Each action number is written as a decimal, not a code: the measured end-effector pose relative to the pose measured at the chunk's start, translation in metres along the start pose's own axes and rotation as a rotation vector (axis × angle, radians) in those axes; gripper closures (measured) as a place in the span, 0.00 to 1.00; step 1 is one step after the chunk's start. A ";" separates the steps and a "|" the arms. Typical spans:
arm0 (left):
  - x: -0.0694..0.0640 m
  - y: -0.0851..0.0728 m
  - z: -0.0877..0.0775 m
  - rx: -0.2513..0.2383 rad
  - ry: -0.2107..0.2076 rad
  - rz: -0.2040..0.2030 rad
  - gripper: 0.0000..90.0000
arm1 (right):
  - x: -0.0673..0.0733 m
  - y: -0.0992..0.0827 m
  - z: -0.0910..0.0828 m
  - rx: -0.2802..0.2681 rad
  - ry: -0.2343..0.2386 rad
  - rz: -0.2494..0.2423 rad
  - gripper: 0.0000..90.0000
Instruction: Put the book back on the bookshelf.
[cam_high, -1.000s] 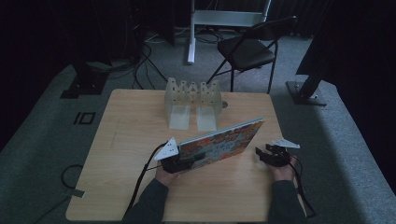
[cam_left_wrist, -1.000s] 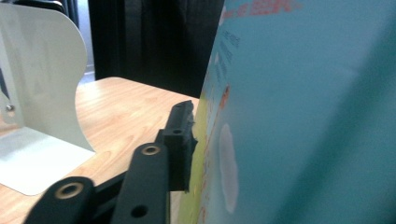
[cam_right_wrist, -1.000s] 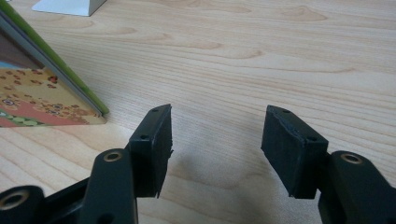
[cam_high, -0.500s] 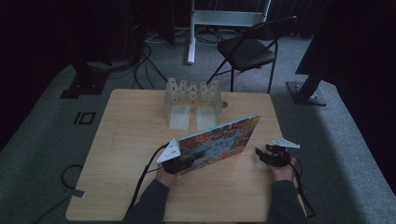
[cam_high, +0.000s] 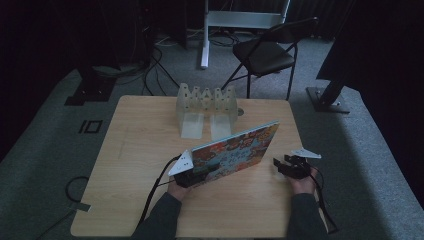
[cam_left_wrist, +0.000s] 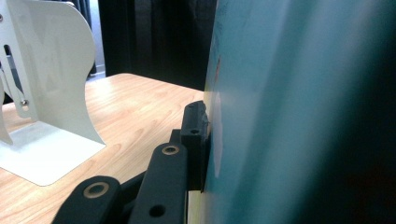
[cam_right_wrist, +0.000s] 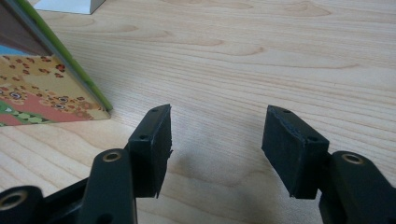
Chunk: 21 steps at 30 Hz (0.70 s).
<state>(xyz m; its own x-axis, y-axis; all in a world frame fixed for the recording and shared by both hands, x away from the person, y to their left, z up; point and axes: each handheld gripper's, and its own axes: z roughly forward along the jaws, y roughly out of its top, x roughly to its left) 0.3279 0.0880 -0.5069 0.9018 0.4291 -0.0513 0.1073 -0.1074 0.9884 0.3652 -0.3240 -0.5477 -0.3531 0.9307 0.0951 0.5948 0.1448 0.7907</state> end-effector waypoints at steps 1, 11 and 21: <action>0.000 0.000 0.000 0.001 0.001 0.002 0.86 | 0.000 0.000 0.000 0.000 0.001 0.000 0.47; -0.004 0.002 0.002 0.006 0.029 0.013 0.90 | 0.000 0.000 0.000 0.005 0.003 -0.001 0.47; -0.007 0.008 0.003 0.025 0.031 0.023 0.90 | 0.000 0.000 0.001 0.019 0.008 0.002 0.45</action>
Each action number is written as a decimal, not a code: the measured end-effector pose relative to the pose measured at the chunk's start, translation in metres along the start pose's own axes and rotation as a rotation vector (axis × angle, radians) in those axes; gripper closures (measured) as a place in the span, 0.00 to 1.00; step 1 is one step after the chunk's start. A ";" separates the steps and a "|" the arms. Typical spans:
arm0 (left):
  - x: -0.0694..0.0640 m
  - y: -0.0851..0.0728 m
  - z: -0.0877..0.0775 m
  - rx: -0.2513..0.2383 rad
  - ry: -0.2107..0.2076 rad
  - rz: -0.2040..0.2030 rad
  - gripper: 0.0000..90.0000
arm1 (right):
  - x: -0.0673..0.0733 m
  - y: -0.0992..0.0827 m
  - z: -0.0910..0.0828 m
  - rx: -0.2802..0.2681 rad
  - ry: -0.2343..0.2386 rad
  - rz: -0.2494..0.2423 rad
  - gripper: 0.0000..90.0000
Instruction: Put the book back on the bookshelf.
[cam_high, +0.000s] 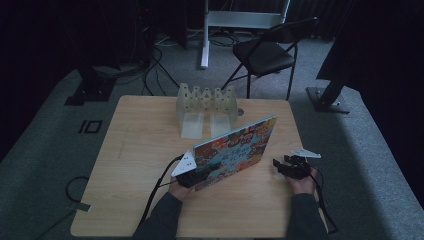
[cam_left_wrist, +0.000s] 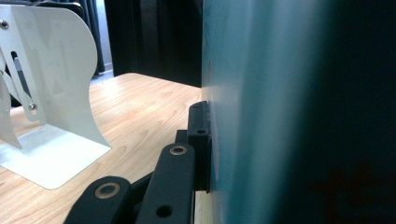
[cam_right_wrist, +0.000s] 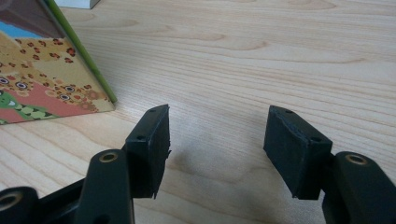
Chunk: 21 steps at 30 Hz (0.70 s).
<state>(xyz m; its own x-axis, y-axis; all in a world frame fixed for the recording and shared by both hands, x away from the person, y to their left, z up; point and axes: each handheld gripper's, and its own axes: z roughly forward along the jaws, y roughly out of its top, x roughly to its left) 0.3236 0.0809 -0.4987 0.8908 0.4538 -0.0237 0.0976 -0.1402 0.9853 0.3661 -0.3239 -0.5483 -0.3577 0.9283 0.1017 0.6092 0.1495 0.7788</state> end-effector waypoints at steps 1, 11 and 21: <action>0.000 0.000 0.000 -0.001 0.000 -0.005 0.90 | 0.000 0.000 0.000 0.002 0.000 -0.001 0.45; 0.002 0.003 -0.003 -0.025 0.003 -0.055 0.90 | 0.001 0.000 0.002 0.027 0.003 -0.008 0.41; 0.001 0.008 -0.009 -0.023 0.001 -0.044 0.90 | 0.005 0.001 0.004 0.049 -0.014 -0.050 0.34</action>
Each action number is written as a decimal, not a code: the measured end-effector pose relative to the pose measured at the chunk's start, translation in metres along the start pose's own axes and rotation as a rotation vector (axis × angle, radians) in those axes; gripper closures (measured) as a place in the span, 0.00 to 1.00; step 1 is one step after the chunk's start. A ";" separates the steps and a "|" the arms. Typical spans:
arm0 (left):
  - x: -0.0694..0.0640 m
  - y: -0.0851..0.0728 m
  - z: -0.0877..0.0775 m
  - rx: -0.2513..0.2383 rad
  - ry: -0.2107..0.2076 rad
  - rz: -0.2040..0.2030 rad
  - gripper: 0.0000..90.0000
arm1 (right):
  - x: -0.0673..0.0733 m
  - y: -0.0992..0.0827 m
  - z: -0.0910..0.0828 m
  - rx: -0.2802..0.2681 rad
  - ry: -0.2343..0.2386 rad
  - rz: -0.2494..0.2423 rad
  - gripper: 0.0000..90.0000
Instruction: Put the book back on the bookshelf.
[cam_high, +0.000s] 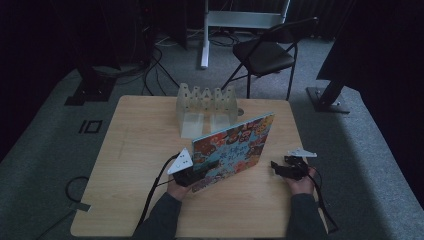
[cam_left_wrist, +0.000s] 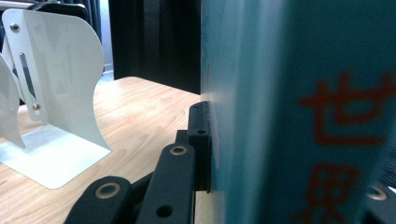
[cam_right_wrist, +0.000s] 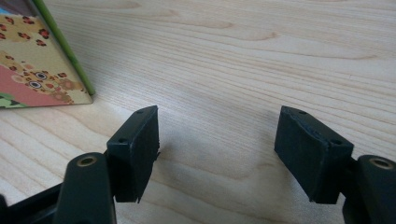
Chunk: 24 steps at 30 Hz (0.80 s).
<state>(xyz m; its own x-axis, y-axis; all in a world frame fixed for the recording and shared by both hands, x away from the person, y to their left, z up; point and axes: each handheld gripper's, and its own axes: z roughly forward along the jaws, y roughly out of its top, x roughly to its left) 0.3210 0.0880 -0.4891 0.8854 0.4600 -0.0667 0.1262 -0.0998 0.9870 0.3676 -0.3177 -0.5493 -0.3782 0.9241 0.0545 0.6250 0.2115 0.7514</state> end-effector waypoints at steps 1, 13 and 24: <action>-0.001 0.001 0.000 0.000 0.001 0.002 0.90 | 0.000 0.000 0.000 0.000 0.000 0.000 0.34; -0.003 0.006 -0.005 0.005 0.015 0.019 0.90 | 0.000 0.000 0.000 -0.001 0.004 0.003 0.33; -0.001 0.007 -0.015 0.003 0.037 0.020 0.90 | 0.000 0.000 0.000 -0.001 0.004 0.003 0.33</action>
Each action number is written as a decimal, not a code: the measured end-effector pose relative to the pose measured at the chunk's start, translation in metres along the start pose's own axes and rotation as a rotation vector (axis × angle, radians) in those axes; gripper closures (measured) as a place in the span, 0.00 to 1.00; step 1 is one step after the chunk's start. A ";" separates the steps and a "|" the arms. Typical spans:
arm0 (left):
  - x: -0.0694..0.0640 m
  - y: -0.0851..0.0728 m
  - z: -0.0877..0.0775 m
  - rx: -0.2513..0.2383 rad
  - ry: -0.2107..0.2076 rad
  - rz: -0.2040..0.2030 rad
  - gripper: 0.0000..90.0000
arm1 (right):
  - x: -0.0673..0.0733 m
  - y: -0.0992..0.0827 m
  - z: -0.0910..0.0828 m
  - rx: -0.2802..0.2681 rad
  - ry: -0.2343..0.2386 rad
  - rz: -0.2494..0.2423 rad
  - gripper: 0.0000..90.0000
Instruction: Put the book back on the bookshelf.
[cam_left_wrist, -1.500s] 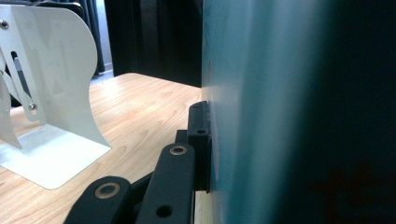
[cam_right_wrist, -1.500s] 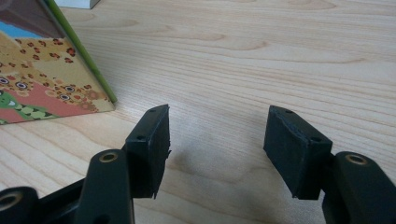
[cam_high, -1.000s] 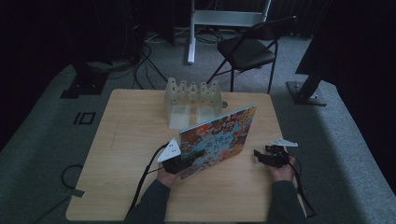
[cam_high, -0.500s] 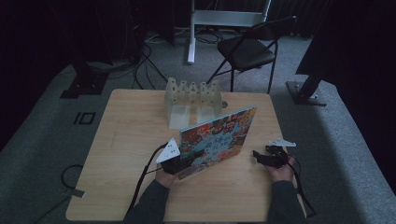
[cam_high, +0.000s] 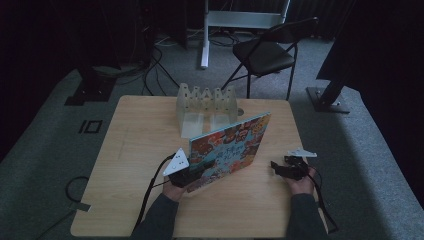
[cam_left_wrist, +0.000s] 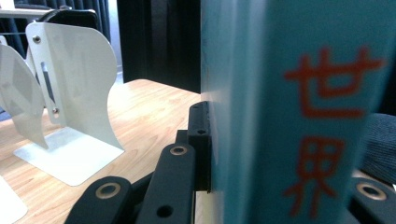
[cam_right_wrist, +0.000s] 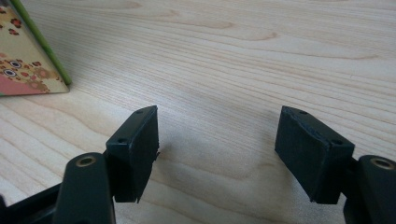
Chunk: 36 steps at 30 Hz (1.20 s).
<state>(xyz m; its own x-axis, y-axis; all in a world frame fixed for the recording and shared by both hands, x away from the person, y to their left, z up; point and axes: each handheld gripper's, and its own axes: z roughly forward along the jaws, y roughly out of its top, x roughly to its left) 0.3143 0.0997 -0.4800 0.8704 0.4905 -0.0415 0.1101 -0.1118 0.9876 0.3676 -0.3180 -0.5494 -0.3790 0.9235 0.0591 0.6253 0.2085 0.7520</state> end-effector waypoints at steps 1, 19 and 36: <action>0.000 0.000 -0.001 0.001 0.002 0.000 0.90 | 0.000 0.000 0.000 0.000 0.000 0.000 0.33; 0.003 0.001 -0.013 -0.001 0.030 -0.004 0.90 | 0.000 0.000 0.000 0.000 0.002 0.000 0.33; 0.007 0.002 -0.025 -0.002 0.066 0.000 0.90 | 0.000 0.000 0.000 0.000 0.004 0.002 0.33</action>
<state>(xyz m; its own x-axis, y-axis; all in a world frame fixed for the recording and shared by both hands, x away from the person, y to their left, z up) 0.3085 0.1246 -0.4743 0.8369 0.5464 -0.0316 0.1093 -0.1102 0.9879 0.3676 -0.3183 -0.5493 -0.3803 0.9227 0.0629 0.6261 0.2068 0.7518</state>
